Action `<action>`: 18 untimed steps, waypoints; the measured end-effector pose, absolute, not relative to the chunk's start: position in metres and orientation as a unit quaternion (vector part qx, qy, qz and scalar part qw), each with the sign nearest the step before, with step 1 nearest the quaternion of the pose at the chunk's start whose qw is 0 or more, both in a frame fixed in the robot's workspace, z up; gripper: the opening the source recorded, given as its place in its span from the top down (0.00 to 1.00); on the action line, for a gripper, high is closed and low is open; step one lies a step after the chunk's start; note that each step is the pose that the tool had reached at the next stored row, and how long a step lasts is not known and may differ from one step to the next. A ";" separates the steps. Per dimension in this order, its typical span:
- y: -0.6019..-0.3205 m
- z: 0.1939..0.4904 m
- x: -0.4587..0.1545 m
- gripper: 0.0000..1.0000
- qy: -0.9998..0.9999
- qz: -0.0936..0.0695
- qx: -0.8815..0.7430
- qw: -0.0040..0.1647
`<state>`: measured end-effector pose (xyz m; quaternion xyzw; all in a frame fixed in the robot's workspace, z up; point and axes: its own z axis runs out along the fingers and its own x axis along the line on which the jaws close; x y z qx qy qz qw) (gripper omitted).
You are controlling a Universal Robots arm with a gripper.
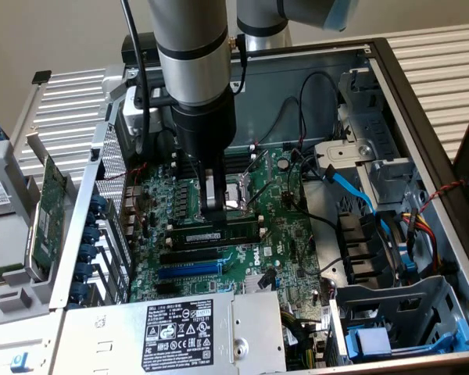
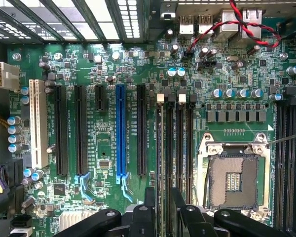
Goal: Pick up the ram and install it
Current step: 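Press down the ram until it locks into place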
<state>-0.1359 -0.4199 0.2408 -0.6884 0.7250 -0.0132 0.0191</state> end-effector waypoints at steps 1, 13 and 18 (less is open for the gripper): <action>-0.420 0.241 -0.136 0.73 0.725 -0.013 -0.688 0.018; -0.420 0.246 -0.139 0.75 0.725 0.001 -0.688 0.005; -0.420 0.246 -0.138 0.89 0.725 0.001 -0.689 0.005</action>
